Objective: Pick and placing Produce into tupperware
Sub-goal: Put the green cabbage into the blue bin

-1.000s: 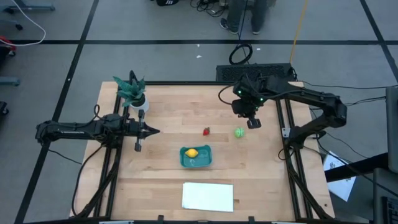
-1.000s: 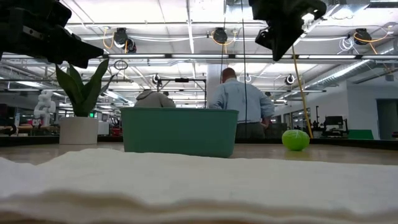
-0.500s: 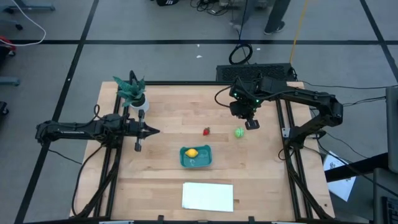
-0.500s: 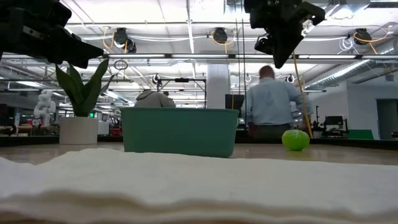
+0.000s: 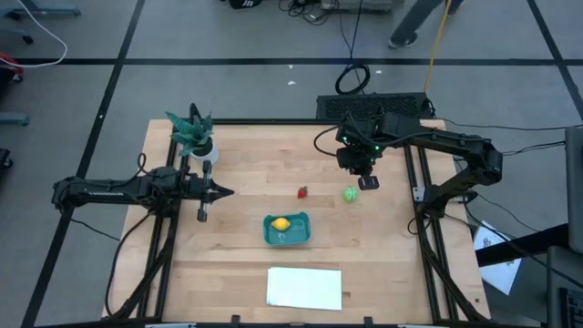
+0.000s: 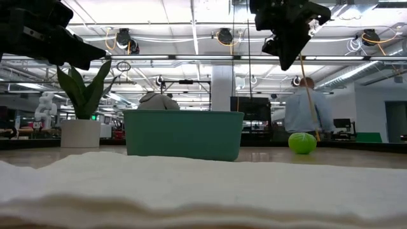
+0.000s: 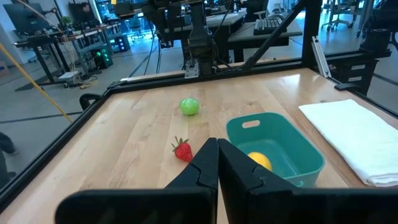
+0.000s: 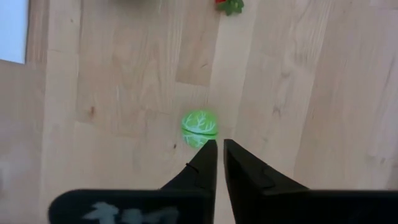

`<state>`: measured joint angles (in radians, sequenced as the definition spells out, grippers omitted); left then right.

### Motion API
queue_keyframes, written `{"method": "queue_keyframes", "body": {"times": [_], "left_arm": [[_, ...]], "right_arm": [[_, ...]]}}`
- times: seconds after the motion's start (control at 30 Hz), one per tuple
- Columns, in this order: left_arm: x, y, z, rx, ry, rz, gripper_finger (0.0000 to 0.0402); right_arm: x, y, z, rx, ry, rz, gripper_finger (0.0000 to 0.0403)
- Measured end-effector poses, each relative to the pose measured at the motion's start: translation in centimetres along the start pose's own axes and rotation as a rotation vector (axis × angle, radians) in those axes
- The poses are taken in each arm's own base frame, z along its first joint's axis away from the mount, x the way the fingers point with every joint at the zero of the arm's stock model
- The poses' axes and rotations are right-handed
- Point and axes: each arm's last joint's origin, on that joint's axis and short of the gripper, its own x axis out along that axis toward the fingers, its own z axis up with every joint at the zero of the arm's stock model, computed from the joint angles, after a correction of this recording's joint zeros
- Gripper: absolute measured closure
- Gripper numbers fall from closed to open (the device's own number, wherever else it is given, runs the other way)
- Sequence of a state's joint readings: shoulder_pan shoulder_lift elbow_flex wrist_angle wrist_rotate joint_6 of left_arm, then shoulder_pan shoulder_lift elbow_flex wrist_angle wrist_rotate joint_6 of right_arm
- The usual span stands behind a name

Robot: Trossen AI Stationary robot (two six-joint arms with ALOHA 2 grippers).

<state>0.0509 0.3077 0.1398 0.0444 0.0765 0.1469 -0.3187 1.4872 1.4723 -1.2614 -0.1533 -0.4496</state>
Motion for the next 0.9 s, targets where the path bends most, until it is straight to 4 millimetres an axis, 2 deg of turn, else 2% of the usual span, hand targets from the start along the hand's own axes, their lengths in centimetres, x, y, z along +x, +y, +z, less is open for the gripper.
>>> {"method": "queue_keyframes", "body": {"times": [0.6,0.9], "left_arm": [[0.0,0.0,-0.01,-0.012,0.001,0.0,0.0396],[0.0,0.0,-0.04,-0.017,0.005,-0.001,0.0396]], "right_arm": [[0.0,-0.03,0.07,0.018,-0.007,-0.003,0.0242],[0.02,-0.12,0.15,0.037,-0.011,-0.022,0.0196]]}}
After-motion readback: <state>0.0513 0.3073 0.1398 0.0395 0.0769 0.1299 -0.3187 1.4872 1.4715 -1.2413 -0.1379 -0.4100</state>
